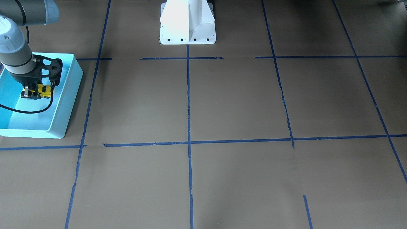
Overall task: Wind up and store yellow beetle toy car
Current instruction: 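Carry the car over the light-blue bin, lower it and open the right gripper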
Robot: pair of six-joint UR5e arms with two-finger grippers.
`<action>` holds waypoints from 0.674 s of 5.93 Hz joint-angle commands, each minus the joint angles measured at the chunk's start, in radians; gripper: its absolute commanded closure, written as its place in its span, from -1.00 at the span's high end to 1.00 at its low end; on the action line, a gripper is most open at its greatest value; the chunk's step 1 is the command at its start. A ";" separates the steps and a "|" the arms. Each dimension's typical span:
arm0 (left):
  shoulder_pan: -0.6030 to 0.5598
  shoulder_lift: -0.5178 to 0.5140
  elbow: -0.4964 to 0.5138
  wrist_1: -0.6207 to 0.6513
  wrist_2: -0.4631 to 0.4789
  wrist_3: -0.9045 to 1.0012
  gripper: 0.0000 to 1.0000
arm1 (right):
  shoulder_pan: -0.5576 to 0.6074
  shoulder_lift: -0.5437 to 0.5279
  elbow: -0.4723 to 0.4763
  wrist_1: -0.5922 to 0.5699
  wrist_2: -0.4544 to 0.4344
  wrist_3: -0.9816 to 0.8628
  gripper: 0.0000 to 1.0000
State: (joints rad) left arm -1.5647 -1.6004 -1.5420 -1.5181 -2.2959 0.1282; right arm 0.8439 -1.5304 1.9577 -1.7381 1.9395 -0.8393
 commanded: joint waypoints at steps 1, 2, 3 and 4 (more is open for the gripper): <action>0.000 0.008 0.003 -0.061 -0.007 -0.004 0.99 | -0.009 0.013 -0.078 0.064 -0.001 0.018 -0.45; 0.000 0.013 0.006 -0.107 -0.007 -0.009 0.99 | -0.020 0.015 -0.101 0.080 -0.001 0.023 -0.45; 0.000 0.013 0.008 -0.108 -0.007 -0.012 0.99 | -0.026 0.022 -0.109 0.081 0.004 0.023 -0.44; 0.000 0.013 0.016 -0.108 -0.007 -0.015 0.99 | -0.029 0.023 -0.111 0.087 0.009 0.025 -0.25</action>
State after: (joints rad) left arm -1.5647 -1.5882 -1.5322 -1.6225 -2.3024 0.1167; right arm 0.8188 -1.5099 1.8518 -1.6569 1.9439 -0.8162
